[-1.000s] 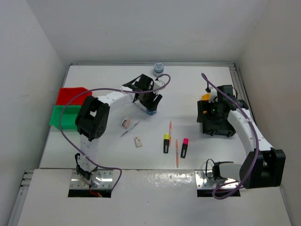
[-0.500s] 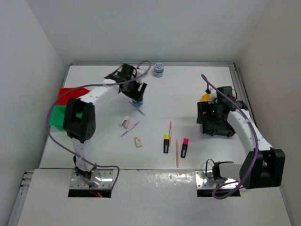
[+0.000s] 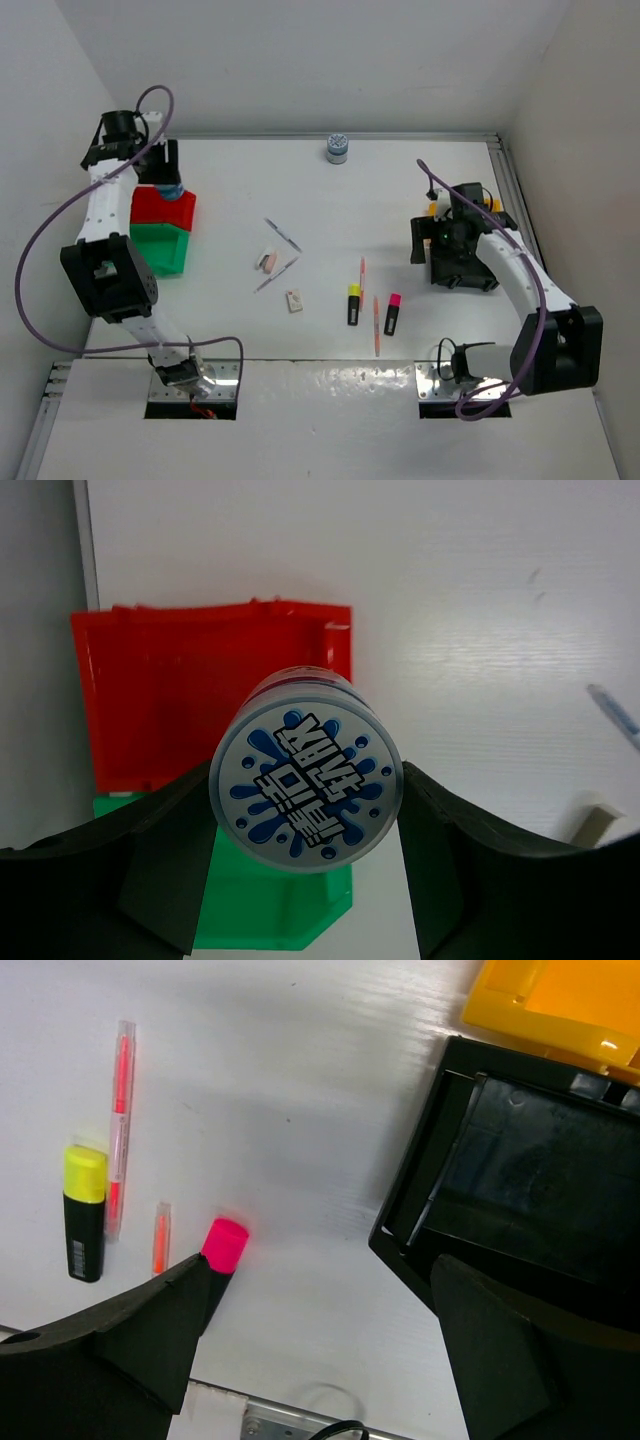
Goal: Sort the stationery into containers
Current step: Place the stationery in the storage box.
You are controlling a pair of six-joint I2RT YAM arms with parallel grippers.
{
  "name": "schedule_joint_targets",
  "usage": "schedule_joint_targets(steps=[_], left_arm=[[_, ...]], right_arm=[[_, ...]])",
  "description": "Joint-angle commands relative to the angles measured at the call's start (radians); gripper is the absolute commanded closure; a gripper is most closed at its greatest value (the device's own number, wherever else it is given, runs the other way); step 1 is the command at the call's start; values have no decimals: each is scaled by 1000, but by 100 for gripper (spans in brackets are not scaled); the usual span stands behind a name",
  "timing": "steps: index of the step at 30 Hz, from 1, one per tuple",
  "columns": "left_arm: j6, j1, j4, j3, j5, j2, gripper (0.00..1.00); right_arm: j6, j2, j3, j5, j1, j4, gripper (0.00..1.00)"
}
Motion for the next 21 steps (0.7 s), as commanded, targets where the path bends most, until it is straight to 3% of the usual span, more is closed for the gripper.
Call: schedule_joint_targets(steps=[1,8,21], left_arm=[[28,86,-34,37,53,62,91],[29,167,27,64,71,134,91],[2,179,45,160,35,221,91]], right_arm=[[13,13,46,-9,10,27,10],[8,32,46,-12,13,26,10],[5,51,43,-7,15,23,10]])
